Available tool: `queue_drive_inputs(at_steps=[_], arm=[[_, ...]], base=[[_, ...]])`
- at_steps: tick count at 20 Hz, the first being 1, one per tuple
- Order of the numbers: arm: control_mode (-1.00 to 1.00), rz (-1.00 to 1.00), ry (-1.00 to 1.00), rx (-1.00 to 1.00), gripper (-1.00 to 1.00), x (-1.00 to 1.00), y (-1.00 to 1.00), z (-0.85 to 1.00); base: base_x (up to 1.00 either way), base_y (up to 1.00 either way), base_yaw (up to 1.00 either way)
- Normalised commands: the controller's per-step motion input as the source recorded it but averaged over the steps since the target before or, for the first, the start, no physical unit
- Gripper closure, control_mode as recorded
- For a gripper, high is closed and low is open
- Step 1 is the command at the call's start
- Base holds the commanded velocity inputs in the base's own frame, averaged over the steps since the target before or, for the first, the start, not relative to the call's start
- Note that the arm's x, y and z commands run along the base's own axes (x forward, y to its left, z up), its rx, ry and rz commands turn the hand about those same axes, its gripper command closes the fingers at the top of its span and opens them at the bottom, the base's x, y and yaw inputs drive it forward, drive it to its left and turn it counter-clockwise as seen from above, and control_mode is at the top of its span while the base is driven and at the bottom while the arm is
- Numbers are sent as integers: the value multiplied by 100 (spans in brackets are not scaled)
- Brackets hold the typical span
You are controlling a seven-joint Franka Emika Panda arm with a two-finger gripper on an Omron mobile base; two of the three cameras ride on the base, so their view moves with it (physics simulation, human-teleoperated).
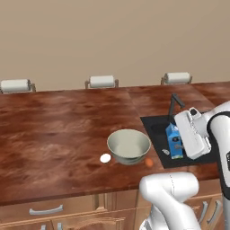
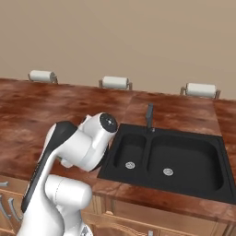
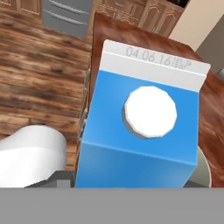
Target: Gather the eggs and milk located in the vicinity of the sink area and place them right next to the bowl.
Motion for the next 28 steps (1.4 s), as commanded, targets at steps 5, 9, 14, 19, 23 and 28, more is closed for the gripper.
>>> queue_drive_inputs(at_steps=[5, 9, 14, 19, 23, 28], arm=[[-100, 5, 0, 0, 100, 26, -1, 0], [-100, 4, 1, 5, 100, 20, -14, 0], [-100, 0, 1, 18, 100, 31, -16, 0], [-100, 0, 3, 18, 100, 46, 0, 0], [-100, 0, 9, 17, 100, 59, -1, 0], [-100, 0, 7, 10, 100, 71, -1, 0]], base=[[0, 0, 0], [0, 0, 0], [0, 0, 0], [0, 0, 0], [0, 0, 0], [0, 0, 0]])
